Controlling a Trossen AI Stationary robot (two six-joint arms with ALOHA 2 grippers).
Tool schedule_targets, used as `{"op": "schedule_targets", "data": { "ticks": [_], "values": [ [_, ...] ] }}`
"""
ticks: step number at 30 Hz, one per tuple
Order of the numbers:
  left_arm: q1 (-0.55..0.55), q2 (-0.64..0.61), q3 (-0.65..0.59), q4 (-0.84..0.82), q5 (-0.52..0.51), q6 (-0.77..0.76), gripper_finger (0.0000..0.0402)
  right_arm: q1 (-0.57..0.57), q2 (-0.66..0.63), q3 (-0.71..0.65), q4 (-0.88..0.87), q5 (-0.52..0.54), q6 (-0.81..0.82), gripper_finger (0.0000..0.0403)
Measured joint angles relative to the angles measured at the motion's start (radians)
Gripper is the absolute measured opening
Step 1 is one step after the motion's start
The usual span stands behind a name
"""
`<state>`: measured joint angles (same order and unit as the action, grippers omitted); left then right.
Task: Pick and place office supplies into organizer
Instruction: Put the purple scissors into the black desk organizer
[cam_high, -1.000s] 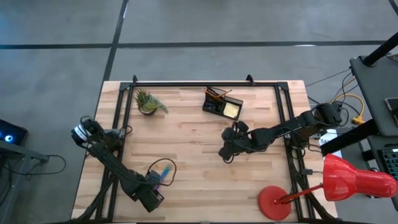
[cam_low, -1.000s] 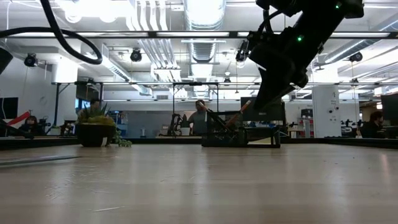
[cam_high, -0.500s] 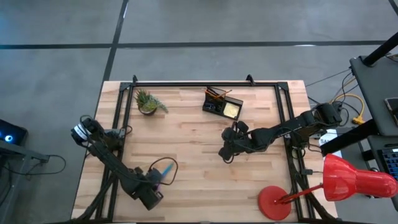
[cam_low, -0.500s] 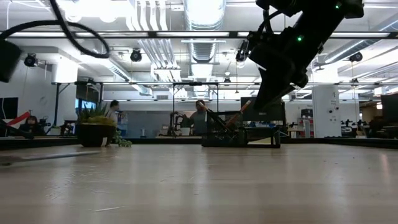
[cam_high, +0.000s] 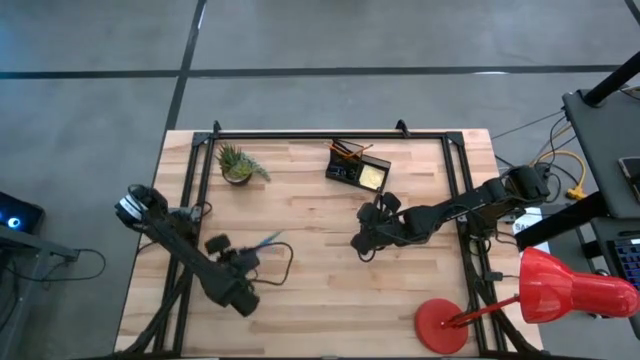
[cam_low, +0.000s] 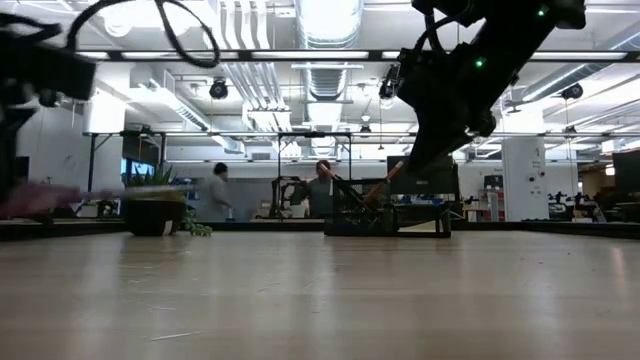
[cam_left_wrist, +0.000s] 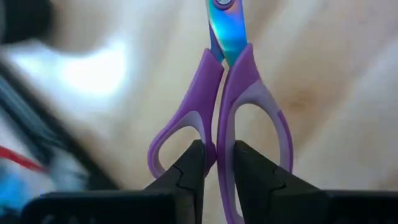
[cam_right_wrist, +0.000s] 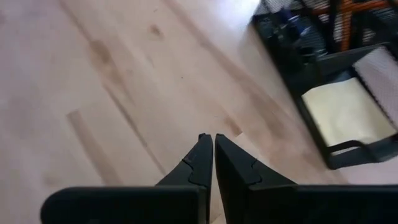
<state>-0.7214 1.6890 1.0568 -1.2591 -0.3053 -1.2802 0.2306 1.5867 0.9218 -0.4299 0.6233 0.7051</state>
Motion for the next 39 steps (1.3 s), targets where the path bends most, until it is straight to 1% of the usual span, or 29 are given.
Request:
{"op": "schedule_targets", "data": {
  "ticks": [2, 4, 7, 8, 10, 11, 13, 16, 18, 20, 21, 25, 29, 31, 32, 35, 39],
  "values": [
    [0.031, -0.025, 0.015, -0.076, -0.047, 0.123, 0.0047, 0.000, 0.000, 0.000, 0.000, 0.030, 0.013, 0.0008],
    [0.066, -0.054, 0.031, -0.187, -0.099, 0.260, 0.0047, 0.000, 0.000, 0.000, -0.002, 0.049, 0.026, 0.0008],
    [0.138, -0.098, 0.067, -0.317, -0.202, 0.502, 0.0045, 0.000, 0.000, 0.000, -0.010, 0.060, 0.045, 0.0008],
    [0.170, -0.120, 0.073, -0.319, -0.244, 0.599, 0.0045, 0.000, 0.000, -0.002, -0.009, 0.061, 0.051, 0.0009],
    [0.242, -0.172, 0.085, -0.299, -0.284, 0.831, 0.0044, 0.000, 0.000, -0.010, -0.016, 0.060, 0.061, 0.0008],
    [0.277, -0.192, 0.099, -0.310, -0.316, 0.915, 0.0044, 0.000, 0.000, -0.013, -0.026, 0.059, 0.073, 0.0009],
    [0.367, -0.206, 0.132, -0.319, -0.412, 1.060, 0.0044, 0.004, 0.000, -0.019, -0.056, 0.057, 0.125, 0.0008],
    [0.502, -0.224, 0.188, -0.301, -0.524, 1.269, 0.0044, 0.020, 0.000, -0.041, -0.099, 0.057, 0.234, 0.0008],
    [0.592, -0.223, 0.236, -0.259, -0.607, 1.407, 0.0045, 0.035, 0.000, -0.063, -0.099, 0.057, 0.298, 0.0008],
    [0.678, -0.218, 0.272, -0.189, -0.652, 1.555, 0.0047, 0.052, 0.000, -0.085, -0.100, 0.056, 0.357, 0.0008],
    [0.720, -0.215, 0.286, -0.120, -0.666, 1.643, 0.0047, 0.060, 0.000, -0.096, -0.099, 0.054, 0.383, 0.0008],
    [0.853, -0.209, 0.307, 0.228, -0.683, 2.061, 0.0048, 0.085, 0.000, -0.131, -0.100, 0.049, 0.472, 0.0008],
    [0.931, -0.158, 0.309, 0.621, -0.708, 2.508, 0.0049, 0.088, 0.000, -0.143, -0.101, 0.018, 0.498, 0.0008],
    [0.951, -0.124, 0.310, 0.788, -0.718, 2.679, 0.0049, 0.088, 0.000, -0.143, -0.097, 0.008, 0.493, 0.0008],
    [0.962, -0.105, 0.317, 0.830, -0.717, 2.699, 0.0050, 0.088, 0.000, -0.143, -0.098, 0.005, 0.493, 0.0008],
    [0.988, -0.047, 0.348, 0.857, -0.723, 2.743, 0.0050, 0.088, -0.001, -0.143, -0.095, -0.001, 0.505, 0.0008],
    [1.010, 0.020, 0.352, 0.972, -0.723, 2.818, 0.0050, 0.088, -0.001, -0.143, -0.090, -0.036, 0.515, 0.0008]
  ]
}}
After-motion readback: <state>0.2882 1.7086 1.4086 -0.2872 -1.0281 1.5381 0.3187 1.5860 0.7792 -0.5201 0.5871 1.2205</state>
